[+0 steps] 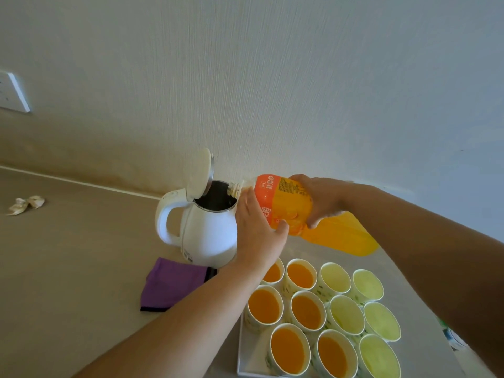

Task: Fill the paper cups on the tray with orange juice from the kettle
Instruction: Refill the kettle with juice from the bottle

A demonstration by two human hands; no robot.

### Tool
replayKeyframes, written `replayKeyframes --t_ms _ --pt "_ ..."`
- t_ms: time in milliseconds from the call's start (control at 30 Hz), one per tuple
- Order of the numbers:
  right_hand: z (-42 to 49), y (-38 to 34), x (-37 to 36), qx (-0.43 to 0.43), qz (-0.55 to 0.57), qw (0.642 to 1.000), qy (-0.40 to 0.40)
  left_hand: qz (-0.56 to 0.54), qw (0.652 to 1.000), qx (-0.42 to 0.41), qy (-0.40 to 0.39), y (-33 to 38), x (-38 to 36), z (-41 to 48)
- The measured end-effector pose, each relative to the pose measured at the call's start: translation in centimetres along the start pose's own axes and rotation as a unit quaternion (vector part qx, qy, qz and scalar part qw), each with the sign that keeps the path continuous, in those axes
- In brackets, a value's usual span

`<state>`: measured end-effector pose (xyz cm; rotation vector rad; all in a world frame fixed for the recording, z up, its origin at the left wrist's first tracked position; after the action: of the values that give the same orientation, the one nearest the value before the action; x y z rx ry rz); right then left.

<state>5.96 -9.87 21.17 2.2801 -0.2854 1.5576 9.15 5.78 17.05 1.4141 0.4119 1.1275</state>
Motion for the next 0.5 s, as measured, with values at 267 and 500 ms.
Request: replayKeyframes --t_ms 267,500 --pt "-0.06 -0.08 0.16 -0.002 -0.007 1.0 -0.01 -0.017 1.0 0.0 0.007 -0.04 -0.07 -0.12" --pt "-0.1 -0.19 -0.09 -0.004 -0.006 1.0 -0.015 -0.019 1.0 0.001 0.008 -0.24 -0.18 -0.06"
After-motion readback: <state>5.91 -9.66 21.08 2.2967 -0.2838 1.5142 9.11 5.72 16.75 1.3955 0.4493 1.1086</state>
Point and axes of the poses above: each hand's wrist, its own z-axis towards the middle knuckle, its own x-axis out of the back of the hand, y = z × x, the point moved 7 cm from there along z, towards the middle knuckle, and after that the axes turned 5 degrees about -z, right-handed, at the moved point
